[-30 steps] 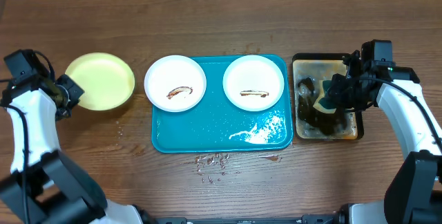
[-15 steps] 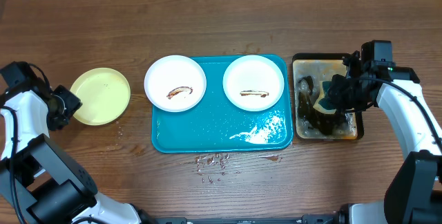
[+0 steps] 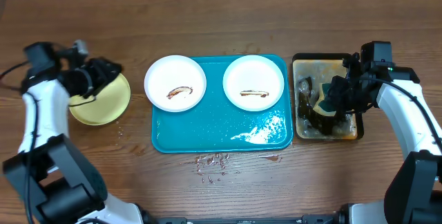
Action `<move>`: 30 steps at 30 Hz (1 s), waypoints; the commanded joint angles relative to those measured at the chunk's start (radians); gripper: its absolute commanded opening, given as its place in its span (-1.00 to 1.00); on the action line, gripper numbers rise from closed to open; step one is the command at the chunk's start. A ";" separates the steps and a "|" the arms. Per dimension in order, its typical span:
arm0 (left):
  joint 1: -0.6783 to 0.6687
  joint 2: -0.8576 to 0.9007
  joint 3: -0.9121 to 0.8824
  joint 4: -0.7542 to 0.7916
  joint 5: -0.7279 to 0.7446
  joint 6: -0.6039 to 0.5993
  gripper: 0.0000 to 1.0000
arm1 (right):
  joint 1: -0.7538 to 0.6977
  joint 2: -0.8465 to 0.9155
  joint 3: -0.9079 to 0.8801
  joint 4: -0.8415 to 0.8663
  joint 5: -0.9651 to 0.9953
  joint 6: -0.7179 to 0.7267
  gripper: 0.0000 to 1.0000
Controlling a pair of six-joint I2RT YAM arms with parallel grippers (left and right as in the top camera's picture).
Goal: Clean dirty plates on tray and stack at the side
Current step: 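Move left gripper to the left white plate rim and grip it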
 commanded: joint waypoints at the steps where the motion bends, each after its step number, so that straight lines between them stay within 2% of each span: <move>1: -0.112 -0.027 0.018 0.007 -0.100 0.143 0.25 | 0.000 -0.018 0.013 0.004 0.008 -0.009 -0.92; 3: -0.180 -0.027 0.018 0.027 -0.218 0.169 0.40 | 0.000 -0.018 0.013 0.003 0.010 -0.008 -0.93; 6: -0.264 -0.027 0.018 0.081 -0.359 0.195 0.48 | 0.000 -0.018 0.013 -0.002 0.010 -0.008 -0.92; 14: -0.367 -0.012 0.017 0.224 -0.595 0.220 0.45 | 0.000 -0.018 0.013 -0.007 0.010 -0.008 -0.92; 20: -0.377 0.034 0.017 0.282 -0.606 0.254 0.41 | 0.000 -0.018 0.013 -0.013 0.010 -0.008 -0.92; 24: -0.377 0.082 0.017 0.283 -0.605 0.254 0.40 | 0.000 -0.018 0.013 -0.015 0.010 -0.008 -0.93; 30: -0.377 0.142 0.017 0.246 -0.605 0.254 0.26 | 0.000 -0.018 0.013 -0.018 0.010 -0.008 -0.92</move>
